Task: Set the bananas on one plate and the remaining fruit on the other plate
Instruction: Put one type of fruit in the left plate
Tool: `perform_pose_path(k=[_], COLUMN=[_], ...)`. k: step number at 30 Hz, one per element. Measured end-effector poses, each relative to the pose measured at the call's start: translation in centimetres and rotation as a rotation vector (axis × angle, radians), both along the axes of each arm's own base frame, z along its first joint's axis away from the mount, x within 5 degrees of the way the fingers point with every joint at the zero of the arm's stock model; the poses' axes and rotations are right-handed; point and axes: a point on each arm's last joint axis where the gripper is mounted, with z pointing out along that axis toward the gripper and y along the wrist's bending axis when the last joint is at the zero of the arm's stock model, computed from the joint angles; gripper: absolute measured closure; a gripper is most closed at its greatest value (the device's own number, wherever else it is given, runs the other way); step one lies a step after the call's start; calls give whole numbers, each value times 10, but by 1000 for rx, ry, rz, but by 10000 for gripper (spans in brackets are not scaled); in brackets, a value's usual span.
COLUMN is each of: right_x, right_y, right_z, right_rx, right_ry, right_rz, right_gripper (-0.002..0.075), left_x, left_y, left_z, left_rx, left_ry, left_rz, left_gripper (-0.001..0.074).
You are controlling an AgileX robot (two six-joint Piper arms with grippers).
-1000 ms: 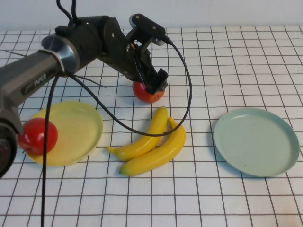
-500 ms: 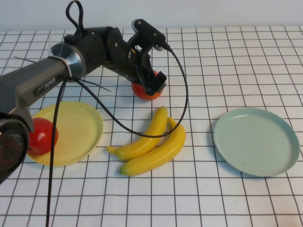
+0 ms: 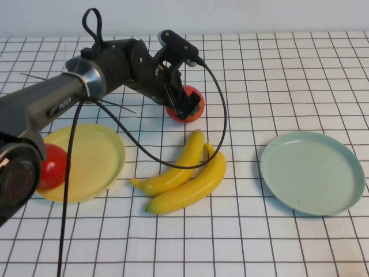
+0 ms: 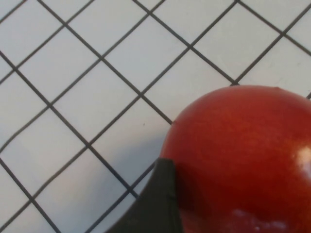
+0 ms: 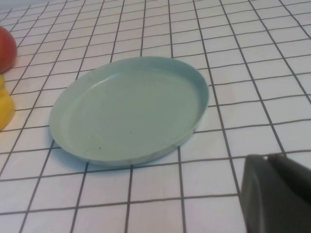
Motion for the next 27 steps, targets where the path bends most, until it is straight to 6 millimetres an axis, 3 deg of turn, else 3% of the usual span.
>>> perform_pose_path(k=[8,12,21,27], right_x=[0,0,0,0], right_y=[0,0,0,0], right_z=[0,0,0,0], right_rx=[0,0,0,0], right_ry=[0,0,0,0], right_rz=[0,0,0,0], right_gripper=[743,743,743,743], left_x=[2,2,-3,-18], left_y=[-2,-2,-1,21], left_z=[5,11,16,62], left_rx=[6,11,21,90], left_ry=[15,45,106,90], left_rz=[-12,-18,-17,46], left_gripper=[79,197,195,196])
